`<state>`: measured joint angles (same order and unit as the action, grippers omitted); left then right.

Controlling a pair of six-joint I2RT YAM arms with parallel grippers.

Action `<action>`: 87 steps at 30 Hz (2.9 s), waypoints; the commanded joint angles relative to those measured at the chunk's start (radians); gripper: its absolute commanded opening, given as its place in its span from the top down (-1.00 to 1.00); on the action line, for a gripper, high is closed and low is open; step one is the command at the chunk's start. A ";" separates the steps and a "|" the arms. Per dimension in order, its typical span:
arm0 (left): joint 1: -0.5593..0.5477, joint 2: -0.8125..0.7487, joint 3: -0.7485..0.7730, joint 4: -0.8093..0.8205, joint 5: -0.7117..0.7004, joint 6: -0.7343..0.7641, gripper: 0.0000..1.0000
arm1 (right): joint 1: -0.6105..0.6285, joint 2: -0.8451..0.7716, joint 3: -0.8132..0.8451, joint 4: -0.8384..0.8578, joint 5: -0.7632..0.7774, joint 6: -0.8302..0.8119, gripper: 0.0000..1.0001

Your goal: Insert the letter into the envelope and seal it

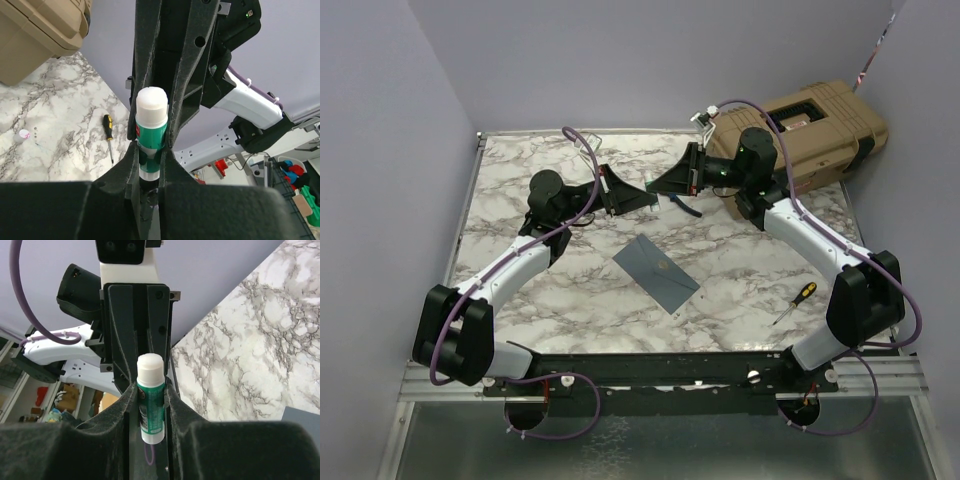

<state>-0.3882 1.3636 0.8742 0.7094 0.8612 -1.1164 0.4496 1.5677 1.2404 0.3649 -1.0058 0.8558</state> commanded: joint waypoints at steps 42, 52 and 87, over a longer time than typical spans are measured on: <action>-0.006 -0.018 -0.030 0.004 -0.163 -0.010 1.00 | 0.032 -0.083 -0.116 -0.040 0.188 -0.073 0.15; -0.006 -0.027 -0.027 0.004 -0.202 -0.002 1.00 | 0.039 -0.039 -0.067 -0.110 0.182 -0.128 0.87; 0.009 -0.012 0.142 -0.624 -0.651 0.158 1.00 | 0.247 0.043 0.202 -0.626 0.752 -0.766 0.99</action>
<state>-0.3862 1.3537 0.9405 0.3912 0.4706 -0.9985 0.5655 1.5822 1.3815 -0.1146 -0.6315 0.3408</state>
